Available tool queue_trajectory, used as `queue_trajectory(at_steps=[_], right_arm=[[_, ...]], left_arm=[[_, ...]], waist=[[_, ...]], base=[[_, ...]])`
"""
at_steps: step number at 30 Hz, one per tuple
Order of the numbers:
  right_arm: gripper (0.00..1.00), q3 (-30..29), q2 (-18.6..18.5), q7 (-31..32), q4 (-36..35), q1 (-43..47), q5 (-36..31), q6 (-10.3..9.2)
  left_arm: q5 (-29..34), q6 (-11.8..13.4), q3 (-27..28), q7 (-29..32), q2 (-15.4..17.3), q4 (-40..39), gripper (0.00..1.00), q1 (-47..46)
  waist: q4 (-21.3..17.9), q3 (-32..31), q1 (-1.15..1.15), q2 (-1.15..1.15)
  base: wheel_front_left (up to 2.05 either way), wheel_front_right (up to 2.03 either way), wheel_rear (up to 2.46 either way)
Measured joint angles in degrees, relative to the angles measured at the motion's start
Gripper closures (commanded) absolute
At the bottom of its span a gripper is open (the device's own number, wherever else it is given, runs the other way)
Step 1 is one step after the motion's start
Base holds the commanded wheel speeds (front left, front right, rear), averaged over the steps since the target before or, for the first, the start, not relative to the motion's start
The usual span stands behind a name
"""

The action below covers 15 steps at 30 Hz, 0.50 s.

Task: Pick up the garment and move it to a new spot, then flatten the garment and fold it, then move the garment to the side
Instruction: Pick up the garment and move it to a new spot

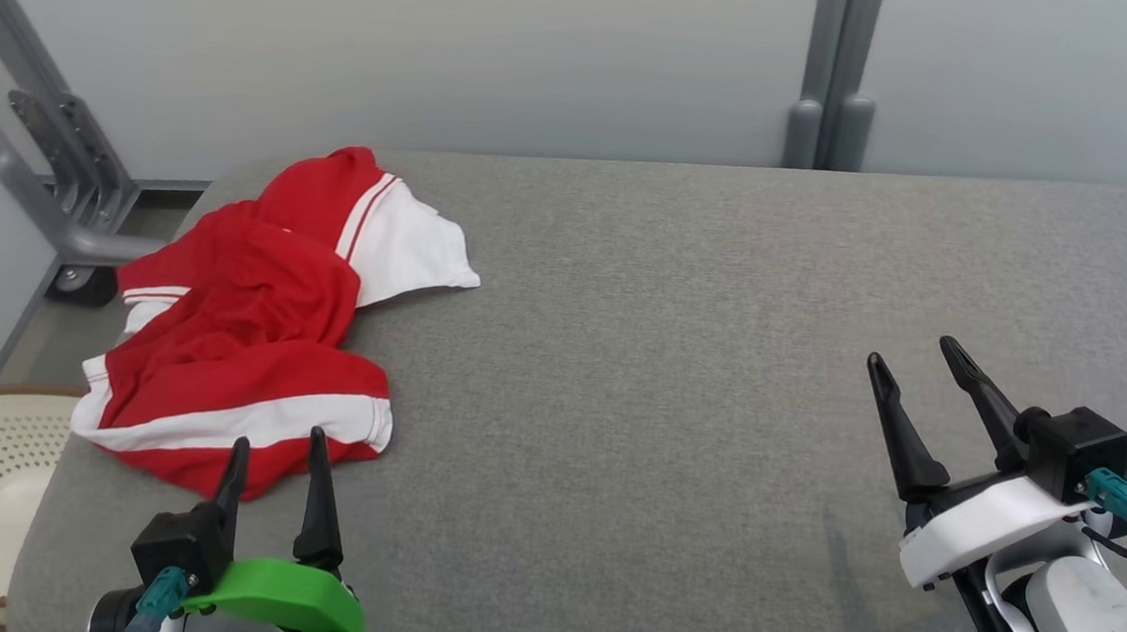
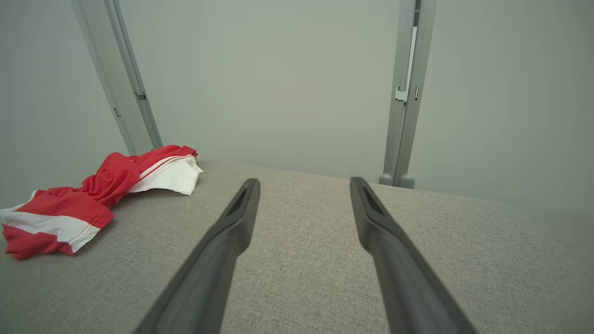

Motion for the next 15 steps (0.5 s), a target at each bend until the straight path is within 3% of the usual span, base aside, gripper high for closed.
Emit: queue_trajectory(at_steps=[15], right_arm=[[0.0, 2.5, 0.7, 0.0, 0.1, -0.1, -0.2, 0.6]], left_arm=[[-1.1, 0.6, 2.7, 0.0, 2.3, -1.1, 0.0, 2.1]], waist=[[9.3, -0.1, 0.0, 0.0]], base=[[0.0, 0.0, 0.0]])
